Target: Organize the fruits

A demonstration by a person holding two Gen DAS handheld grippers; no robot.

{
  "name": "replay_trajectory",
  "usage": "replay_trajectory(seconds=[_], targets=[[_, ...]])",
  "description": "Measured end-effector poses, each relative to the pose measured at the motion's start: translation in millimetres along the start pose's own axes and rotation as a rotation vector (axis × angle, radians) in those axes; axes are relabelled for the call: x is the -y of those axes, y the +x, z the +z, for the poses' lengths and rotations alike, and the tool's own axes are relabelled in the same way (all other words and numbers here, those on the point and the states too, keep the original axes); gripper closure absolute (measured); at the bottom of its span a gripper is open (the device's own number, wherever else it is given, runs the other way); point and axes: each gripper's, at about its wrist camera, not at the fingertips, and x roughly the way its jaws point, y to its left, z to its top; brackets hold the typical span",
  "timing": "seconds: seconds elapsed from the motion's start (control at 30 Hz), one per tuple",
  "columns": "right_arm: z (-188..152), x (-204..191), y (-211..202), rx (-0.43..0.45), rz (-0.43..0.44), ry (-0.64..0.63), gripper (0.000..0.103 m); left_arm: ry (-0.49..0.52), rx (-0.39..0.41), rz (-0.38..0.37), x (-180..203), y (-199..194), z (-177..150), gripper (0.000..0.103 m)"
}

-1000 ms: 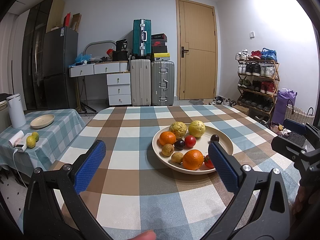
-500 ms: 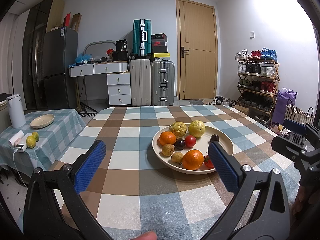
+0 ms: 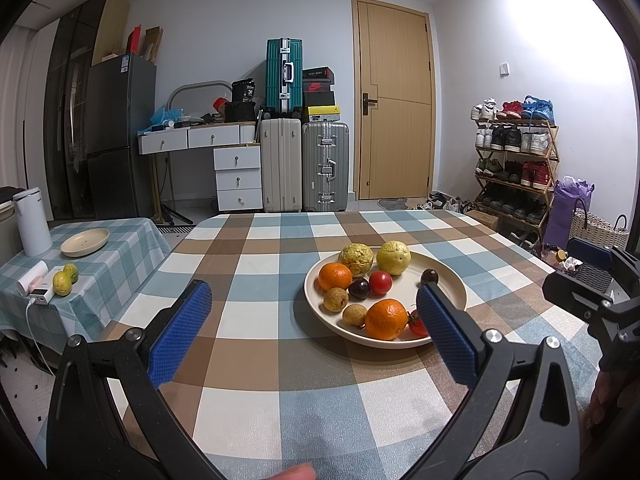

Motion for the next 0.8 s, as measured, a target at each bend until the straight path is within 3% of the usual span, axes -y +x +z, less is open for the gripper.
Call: replay_trajectory(seconds=[0.8], targets=[[0.0, 0.2, -0.2, 0.001, 0.000, 0.000, 0.000, 0.000, 0.000, 0.000, 0.1, -0.9, 0.2, 0.001]])
